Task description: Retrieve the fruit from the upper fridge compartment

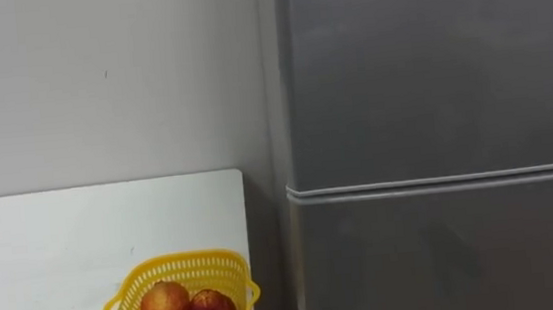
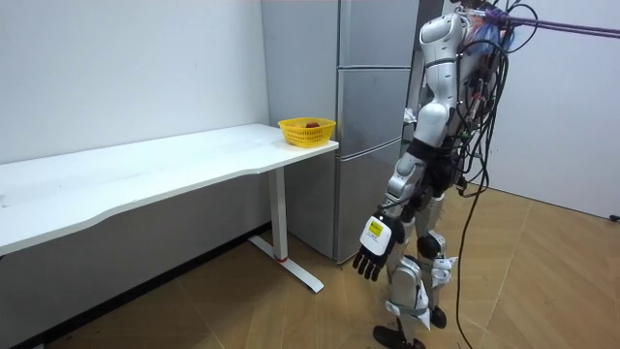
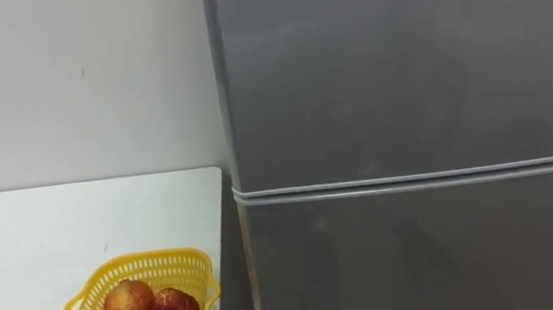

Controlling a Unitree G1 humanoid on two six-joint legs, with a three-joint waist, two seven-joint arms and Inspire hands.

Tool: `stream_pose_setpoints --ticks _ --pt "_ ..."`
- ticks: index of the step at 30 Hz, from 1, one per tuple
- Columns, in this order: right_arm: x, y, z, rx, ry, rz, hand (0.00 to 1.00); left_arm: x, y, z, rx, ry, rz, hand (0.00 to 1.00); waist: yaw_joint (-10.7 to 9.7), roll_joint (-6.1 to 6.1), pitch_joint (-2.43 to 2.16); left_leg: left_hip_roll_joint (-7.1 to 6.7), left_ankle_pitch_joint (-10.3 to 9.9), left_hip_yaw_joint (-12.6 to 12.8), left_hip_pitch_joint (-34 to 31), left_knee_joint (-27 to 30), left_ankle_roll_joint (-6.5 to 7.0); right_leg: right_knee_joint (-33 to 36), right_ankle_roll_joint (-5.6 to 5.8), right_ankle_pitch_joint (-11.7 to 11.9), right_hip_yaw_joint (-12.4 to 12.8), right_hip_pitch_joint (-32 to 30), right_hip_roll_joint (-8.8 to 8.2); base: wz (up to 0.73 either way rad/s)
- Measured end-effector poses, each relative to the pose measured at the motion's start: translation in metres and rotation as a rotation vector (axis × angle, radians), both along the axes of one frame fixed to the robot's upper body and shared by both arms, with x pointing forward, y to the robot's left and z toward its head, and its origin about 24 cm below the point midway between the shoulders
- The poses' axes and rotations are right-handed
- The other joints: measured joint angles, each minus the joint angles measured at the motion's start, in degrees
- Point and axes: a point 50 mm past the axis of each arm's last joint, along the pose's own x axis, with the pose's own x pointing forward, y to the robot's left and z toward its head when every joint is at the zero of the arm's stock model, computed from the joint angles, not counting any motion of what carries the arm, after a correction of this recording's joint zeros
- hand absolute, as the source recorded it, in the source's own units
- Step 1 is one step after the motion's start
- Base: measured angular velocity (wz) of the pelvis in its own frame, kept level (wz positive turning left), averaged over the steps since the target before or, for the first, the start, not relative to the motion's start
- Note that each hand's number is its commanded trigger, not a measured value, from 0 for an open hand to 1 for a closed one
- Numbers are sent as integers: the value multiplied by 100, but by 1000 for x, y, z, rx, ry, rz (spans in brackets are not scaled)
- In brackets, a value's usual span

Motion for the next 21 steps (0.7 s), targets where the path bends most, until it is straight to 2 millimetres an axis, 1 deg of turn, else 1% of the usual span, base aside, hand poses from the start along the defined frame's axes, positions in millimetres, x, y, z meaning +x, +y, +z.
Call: stream_pose_setpoints --ticks 8,12,14,16,20,21 --pt "-24 16 -17 128 125 57 0 -1 -1 0 -1 9 -11 0 28 50 13 1 0 0 13 7 0 -9 0 -1 5 9 0 0" --pt "-36 25 -23 227 183 90 0 -3 -4 -1 -3 31 -20 0 39 60 19 4 0 -15 21 -6 0 1 -3 -9 5 1 -3 0" --pt "-40 28 -25 262 201 98 0 -3 -4 -1 -3 38 -17 0 65 60 19 4 0 -24 27 -9 0 5 -4 -10 9 0 -3 0" --pt "-45 31 -27 299 225 116 0 -3 -4 -2 -12 52 -9 0 140 54 22 1 0 -22 64 -43 0 4 -3 -10 9 26 -1 0" --pt "-47 36 -30 357 253 146 0 -3 -6 -3 -51 69 -10 0 156 44 28 -5 0 -52 85 -44 0 -20 1 -13 -23 66 -2 3" --pt "-46 37 -30 367 264 184 0 -3 -7 -3 -62 73 -12 0 154 42 29 -5 0 -52 83 -40 0 -23 1 -13 -30 66 -3 0"
